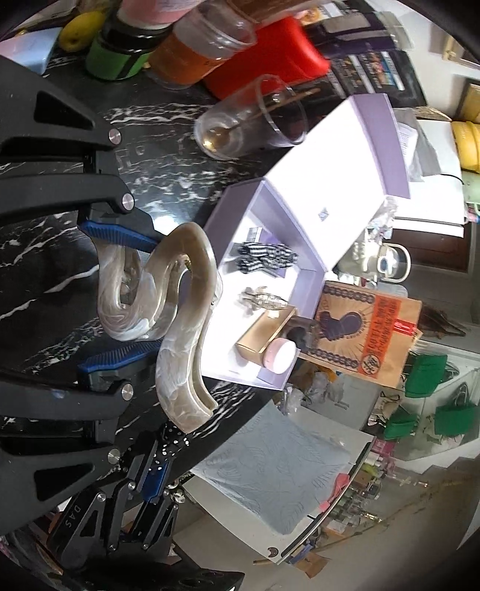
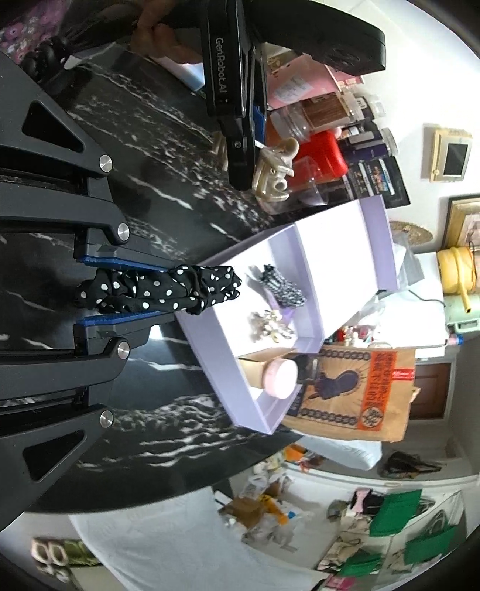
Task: Organize rigid objects
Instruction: 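Lift the polka-dot scrunchie and white S-clip off the table with both tools, then carry the scrunchie and S-clip into the gift box with both tools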
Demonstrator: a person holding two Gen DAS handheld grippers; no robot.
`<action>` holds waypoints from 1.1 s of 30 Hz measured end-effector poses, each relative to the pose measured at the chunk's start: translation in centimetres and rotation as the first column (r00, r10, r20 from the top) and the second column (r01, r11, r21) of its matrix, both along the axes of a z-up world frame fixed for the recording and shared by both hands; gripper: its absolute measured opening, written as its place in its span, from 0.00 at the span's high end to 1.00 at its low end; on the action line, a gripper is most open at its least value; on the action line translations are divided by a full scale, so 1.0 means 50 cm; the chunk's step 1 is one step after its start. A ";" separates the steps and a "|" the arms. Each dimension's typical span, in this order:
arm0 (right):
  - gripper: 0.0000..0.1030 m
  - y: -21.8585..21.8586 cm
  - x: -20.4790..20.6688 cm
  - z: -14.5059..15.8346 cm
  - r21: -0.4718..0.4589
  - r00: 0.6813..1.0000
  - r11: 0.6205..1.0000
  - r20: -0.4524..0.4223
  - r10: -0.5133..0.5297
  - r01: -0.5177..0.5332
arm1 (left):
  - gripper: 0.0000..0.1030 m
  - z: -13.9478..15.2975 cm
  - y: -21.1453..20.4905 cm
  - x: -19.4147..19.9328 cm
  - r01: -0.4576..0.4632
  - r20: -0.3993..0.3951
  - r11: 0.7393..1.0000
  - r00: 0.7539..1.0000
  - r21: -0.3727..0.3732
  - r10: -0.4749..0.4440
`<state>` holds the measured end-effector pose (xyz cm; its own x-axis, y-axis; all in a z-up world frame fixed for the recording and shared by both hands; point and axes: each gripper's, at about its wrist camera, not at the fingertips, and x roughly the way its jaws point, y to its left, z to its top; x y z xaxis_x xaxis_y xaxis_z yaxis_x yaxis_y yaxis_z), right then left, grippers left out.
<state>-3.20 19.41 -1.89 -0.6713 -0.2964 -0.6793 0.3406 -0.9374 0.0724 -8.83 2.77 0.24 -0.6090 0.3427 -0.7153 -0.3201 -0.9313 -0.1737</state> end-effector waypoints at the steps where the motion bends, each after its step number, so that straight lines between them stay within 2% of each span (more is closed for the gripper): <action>1: 0.82 0.000 -0.004 0.005 0.003 1.000 1.000 -0.004 0.002 -0.002 | 0.54 0.004 0.002 -0.004 0.003 -0.004 1.000 1.000 0.002 -0.003; 10: 0.82 0.006 -0.033 0.046 0.012 0.999 1.000 -0.046 0.027 -0.026 | 0.54 0.044 0.022 -0.036 0.040 -0.042 0.999 0.998 0.026 -0.039; 21: 0.82 0.011 -0.089 0.078 0.032 0.995 0.999 -0.085 0.045 -0.042 | 0.54 0.091 0.047 -0.099 0.062 -0.106 0.998 0.992 -0.008 -0.062; 33: 0.82 0.025 -0.175 0.113 0.036 0.993 0.999 -0.118 0.024 -0.020 | 0.54 0.130 0.068 -0.187 0.083 -0.156 0.997 0.984 -0.012 -0.083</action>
